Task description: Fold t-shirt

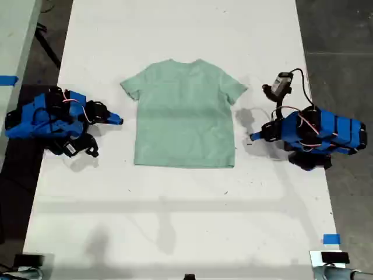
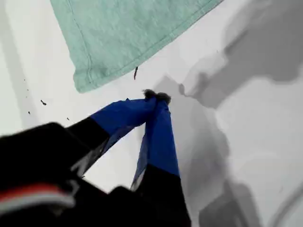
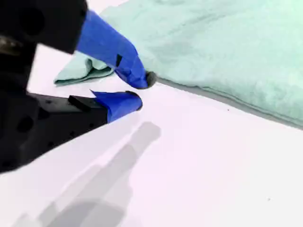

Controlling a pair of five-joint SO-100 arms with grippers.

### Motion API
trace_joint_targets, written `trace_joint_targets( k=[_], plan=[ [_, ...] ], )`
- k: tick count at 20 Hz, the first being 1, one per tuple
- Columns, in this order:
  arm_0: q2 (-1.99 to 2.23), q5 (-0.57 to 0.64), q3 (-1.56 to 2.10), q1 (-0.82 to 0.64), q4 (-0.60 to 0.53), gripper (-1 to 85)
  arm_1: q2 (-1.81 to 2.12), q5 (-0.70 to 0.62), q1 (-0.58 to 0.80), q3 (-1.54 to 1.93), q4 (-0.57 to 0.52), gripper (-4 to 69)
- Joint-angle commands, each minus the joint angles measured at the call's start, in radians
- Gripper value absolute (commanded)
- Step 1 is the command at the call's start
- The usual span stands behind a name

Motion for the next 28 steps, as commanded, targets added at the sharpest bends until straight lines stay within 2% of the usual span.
trace_joint_targets(
  k=[1, 12, 13, 15, 16, 17, 18, 19, 20, 22, 23, 25, 28],
  plan=[
    [-0.002, -0.008, -0.008, 0.043, 0.002, 0.0, 0.005, -0.011, 0.009, -0.008, -0.008, -0.4],
    [-0.002, -0.011, -0.008, 0.044, 0.002, 0.0, 0.005, -0.011, 0.009, -0.008, -0.008, -0.4],
    [-0.002, -0.015, -0.008, 0.034, 0.003, 2.4, 0.005, -0.011, 0.009, -0.008, -0.008, -0.4],
    [-0.002, -0.127, -0.009, 0.052, 0.005, 7.5, 0.006, -0.020, 0.046, -0.008, -0.009, -0.8],
    [-0.002, -0.152, -0.012, 0.064, -0.003, 5.4, 0.006, 0.037, 0.132, -0.008, -0.009, -0.7],
    [-0.002, -0.189, -0.017, 0.080, -0.015, 0.6, 0.006, 0.242, 0.209, -0.008, -0.008, -0.6],
    [-0.002, -0.281, -0.026, 0.081, -0.008, 0.0, 0.006, 0.549, 0.230, -0.008, -0.009, 0.0],
    [-0.002, -0.322, -0.032, 0.094, -0.006, 0.0, 0.006, 0.816, 0.225, -0.008, -0.009, 0.0],
    [-0.002, -0.337, -0.048, 0.100, -0.009, 0.0, 0.008, 0.902, 0.227, -0.009, -0.011, -1.4],
    [-0.002, -0.347, -0.103, 0.077, 0.012, 0.0, 0.008, 0.690, 0.235, -0.048, -0.091, -1.4],
    [-0.020, -0.342, -0.143, 0.041, 0.025, 0.0, 0.008, 0.632, 0.235, -0.092, -0.110, -1.4],
    [-0.176, -0.307, -0.262, -0.017, 0.014, 0.0, 0.003, 0.640, 0.255, -0.164, -0.130, -1.4],
    [-0.503, -0.213, -0.460, -0.109, -0.009, 0.0, -0.175, 0.571, 0.322, -0.301, -0.160, -1.4]
  ],
)
